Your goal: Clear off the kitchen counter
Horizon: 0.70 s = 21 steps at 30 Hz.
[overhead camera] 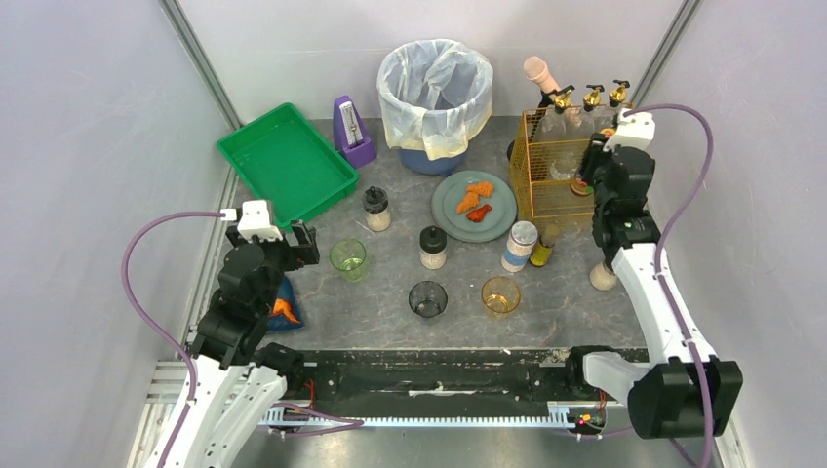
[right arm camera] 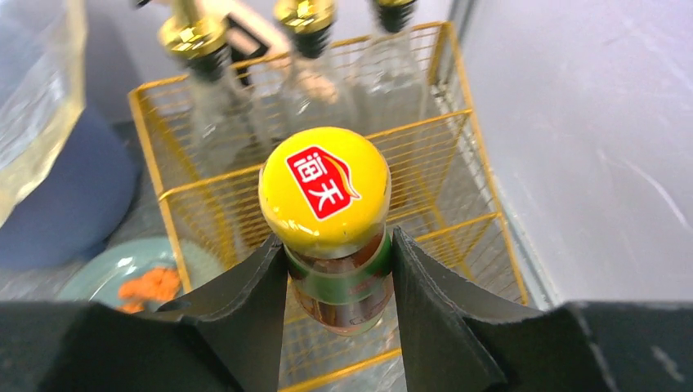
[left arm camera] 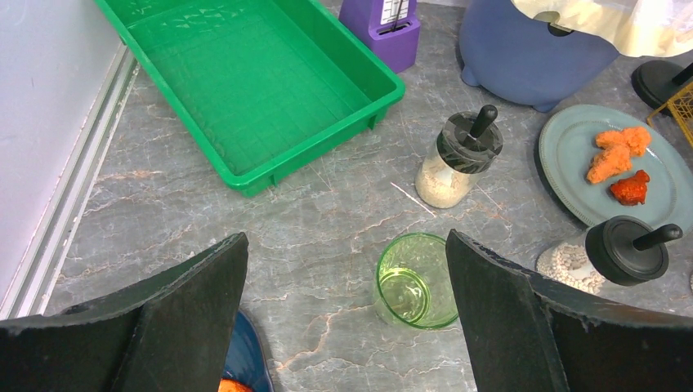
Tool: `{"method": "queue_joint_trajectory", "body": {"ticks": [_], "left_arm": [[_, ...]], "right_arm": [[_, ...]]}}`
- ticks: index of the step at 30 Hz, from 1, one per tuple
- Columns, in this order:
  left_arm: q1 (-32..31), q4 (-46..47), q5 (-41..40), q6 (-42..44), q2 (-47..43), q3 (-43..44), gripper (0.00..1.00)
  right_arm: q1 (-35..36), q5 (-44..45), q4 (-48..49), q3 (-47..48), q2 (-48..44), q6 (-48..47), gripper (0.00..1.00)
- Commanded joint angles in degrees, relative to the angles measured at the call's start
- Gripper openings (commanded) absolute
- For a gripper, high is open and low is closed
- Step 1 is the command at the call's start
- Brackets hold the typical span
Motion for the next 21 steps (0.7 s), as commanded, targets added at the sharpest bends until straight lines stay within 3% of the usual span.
{"method": "queue_joint_trajectory", "body": {"ticks": [1,8,14,21], "left_arm": [[-0.4,2.5,-0.1,-0.4,-0.3,-0.1,0.96],[-0.4,2.9,-0.5,0.1,0.4,0.0,0.96],[-0.3,3.0,-0.5,0.5,1.5,0.0,0.96],[-0.3,3.2,-0.8,0.9,2.4,0.0,0.95]], "right_arm": [[-6.3,-1.2,16.2,5.6,2.3,1.1,0.0],[-14.6,-7.9,22.3,9.9,9.3,5.0,0.0],[-16.4,-11.1,23.2,14.8,15.2,4.0,0.0],[-17.6,-9.0,22.1,14.9,19.6,1.4,0.0]]}}
